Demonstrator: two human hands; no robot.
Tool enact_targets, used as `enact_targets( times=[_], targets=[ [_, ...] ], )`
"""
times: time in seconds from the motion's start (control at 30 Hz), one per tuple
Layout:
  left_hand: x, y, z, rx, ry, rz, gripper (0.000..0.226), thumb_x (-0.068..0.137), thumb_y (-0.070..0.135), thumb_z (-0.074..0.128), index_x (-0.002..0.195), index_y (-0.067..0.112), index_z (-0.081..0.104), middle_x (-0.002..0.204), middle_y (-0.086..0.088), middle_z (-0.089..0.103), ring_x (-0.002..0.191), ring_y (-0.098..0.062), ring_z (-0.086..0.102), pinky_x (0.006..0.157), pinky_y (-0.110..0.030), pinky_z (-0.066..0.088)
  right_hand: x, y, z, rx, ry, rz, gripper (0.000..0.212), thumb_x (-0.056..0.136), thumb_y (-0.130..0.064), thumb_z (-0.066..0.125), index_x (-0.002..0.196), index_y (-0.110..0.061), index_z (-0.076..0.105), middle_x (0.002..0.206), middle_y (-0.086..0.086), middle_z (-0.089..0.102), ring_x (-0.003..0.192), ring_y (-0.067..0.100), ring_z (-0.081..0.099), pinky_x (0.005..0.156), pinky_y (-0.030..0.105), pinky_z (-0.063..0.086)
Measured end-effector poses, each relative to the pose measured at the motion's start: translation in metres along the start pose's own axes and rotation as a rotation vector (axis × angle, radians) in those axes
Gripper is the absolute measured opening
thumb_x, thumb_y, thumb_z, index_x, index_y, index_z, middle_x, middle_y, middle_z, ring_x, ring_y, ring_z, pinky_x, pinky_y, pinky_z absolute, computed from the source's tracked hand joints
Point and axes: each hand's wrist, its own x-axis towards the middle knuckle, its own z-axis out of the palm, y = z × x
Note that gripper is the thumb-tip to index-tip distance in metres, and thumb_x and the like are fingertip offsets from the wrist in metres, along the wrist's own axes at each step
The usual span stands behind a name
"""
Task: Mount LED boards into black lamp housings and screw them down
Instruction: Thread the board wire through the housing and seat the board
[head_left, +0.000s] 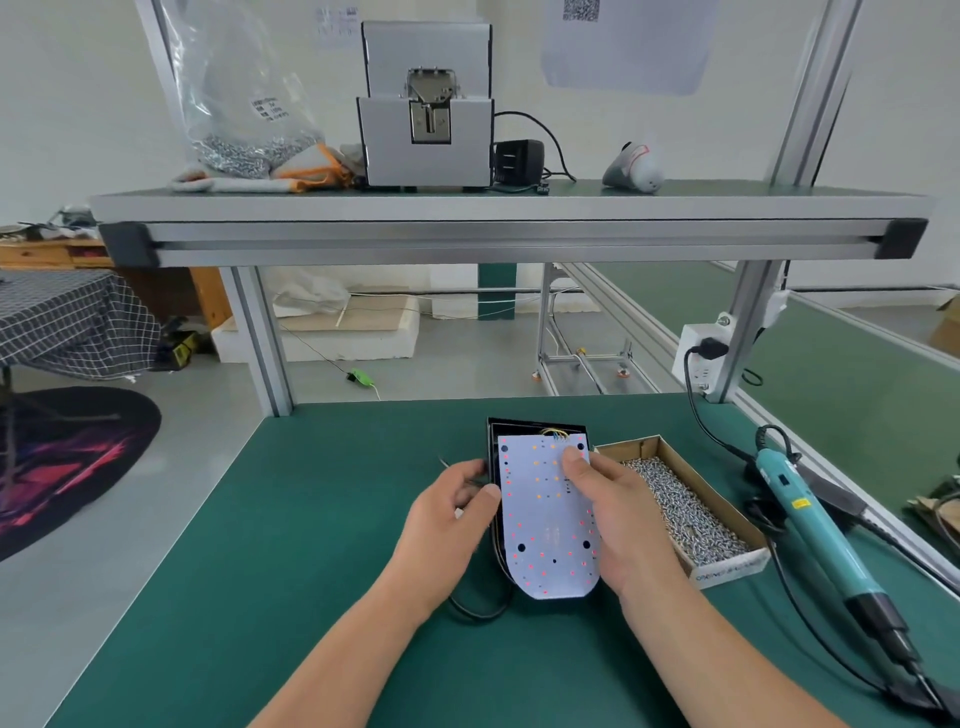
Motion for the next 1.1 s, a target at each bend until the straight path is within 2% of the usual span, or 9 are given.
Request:
enact_targets(
  times=[0.13, 0.27, 0.4, 0.53, 0.6, 0.73, 0.9, 1.0, 1.1],
  targets=[
    [0.002, -0.006, 0.002, 0.068, -0.03, -0.002, 0.039, 0.093, 0.044, 0.051, 0.13, 0.047, 0.062, 0.104, 0.011, 0.078, 0.101, -0.014, 0.07, 0.097, -0.036, 0.054, 0.003, 0.006, 0.003, -0.225, 0.085, -0.217, 0.033, 0.102, -0.03, 0.069, 0.087, 0.0, 0.065, 0.077, 0.018, 0.053, 0.075, 0.017, 0.046, 0.073, 0.036, 0.036],
    [0.003, -0.006, 0.004, 0.09, -0.024, 0.001, 0.047, 0.083, 0.052, 0.043, 0.127, 0.045, 0.058, 0.079, 0.019, 0.066, 0.071, -0.003, 0.057, 0.073, -0.031, 0.05, 0.001, 0.003, 0.006, -0.255, 0.112, -0.266, 0.026, 0.104, -0.033, 0.066, 0.084, -0.017, 0.072, 0.074, -0.007, 0.058, 0.069, 0.009, 0.047, 0.065, 0.029, 0.039],
    [0.001, -0.008, 0.006, 0.039, -0.023, -0.028, 0.039, 0.086, 0.052, 0.064, 0.122, 0.05, 0.051, 0.1, 0.017, 0.076, 0.09, -0.006, 0.072, 0.081, -0.028, 0.059, -0.002, 0.008, 0.012, -0.204, 0.02, -0.165, 0.039, 0.105, -0.049, 0.059, 0.098, -0.014, 0.074, 0.094, 0.015, 0.072, 0.083, 0.016, 0.062, 0.078, 0.037, 0.05],
    [0.001, -0.006, 0.008, 0.032, 0.022, -0.039, 0.043, 0.094, 0.034, 0.081, 0.117, 0.048, 0.048, 0.099, 0.03, 0.074, 0.086, 0.002, 0.074, 0.067, -0.012, 0.052, 0.003, 0.003, 0.003, -0.462, -0.069, -0.129, 0.042, 0.107, -0.054, 0.052, 0.096, -0.017, 0.07, 0.112, 0.008, 0.066, 0.086, -0.003, 0.062, 0.074, 0.018, 0.047],
    [0.001, -0.006, 0.007, 0.015, 0.028, -0.04, 0.041, 0.096, 0.03, 0.08, 0.118, 0.045, 0.049, 0.098, 0.029, 0.074, 0.086, 0.002, 0.074, 0.066, -0.011, 0.052, 0.007, -0.006, -0.004, -0.538, -0.146, -0.133, 0.039, 0.095, -0.056, 0.061, 0.094, -0.018, 0.07, 0.107, 0.005, 0.064, 0.085, -0.003, 0.06, 0.078, 0.022, 0.043],
    [0.0, -0.002, 0.007, 0.005, 0.029, -0.043, 0.045, 0.095, 0.028, 0.08, 0.127, 0.04, 0.051, 0.096, 0.017, 0.077, 0.084, -0.002, 0.075, 0.064, -0.011, 0.052, 0.014, -0.012, -0.017, -0.433, -0.124, -0.234, 0.023, 0.08, -0.038, 0.079, 0.091, -0.018, 0.079, 0.111, 0.0, 0.072, 0.106, 0.015, 0.068, 0.094, 0.035, 0.051],
    [-0.003, 0.001, 0.008, -0.022, -0.005, -0.028, 0.054, 0.095, 0.029, 0.082, 0.137, 0.034, 0.048, 0.105, 0.019, 0.078, 0.096, -0.002, 0.075, 0.075, -0.014, 0.056, 0.013, 0.007, -0.008, -0.094, -0.044, -0.162, 0.005, 0.092, -0.008, 0.076, 0.091, -0.004, 0.078, 0.096, 0.012, 0.077, 0.084, 0.019, 0.068, 0.081, 0.034, 0.053],
    [-0.003, 0.0, 0.007, -0.025, 0.01, -0.033, 0.048, 0.097, 0.025, 0.079, 0.135, 0.033, 0.05, 0.107, 0.013, 0.079, 0.097, -0.006, 0.076, 0.079, -0.021, 0.058, 0.011, 0.004, -0.007, -0.215, -0.037, -0.22, 0.004, 0.091, -0.007, 0.078, 0.092, -0.011, 0.079, 0.107, 0.011, 0.077, 0.094, 0.017, 0.069, 0.087, 0.034, 0.052],
    [-0.003, -0.002, 0.007, -0.047, 0.008, -0.017, 0.042, 0.099, 0.02, 0.076, 0.13, 0.034, 0.052, 0.109, 0.02, 0.078, 0.1, -0.004, 0.075, 0.078, -0.017, 0.057, 0.009, 0.0, -0.007, -0.555, 0.014, -0.362, 0.019, 0.087, -0.013, 0.083, 0.098, -0.027, 0.076, 0.129, -0.009, 0.063, 0.117, -0.001, 0.059, 0.097, 0.029, 0.047]
  ],
)
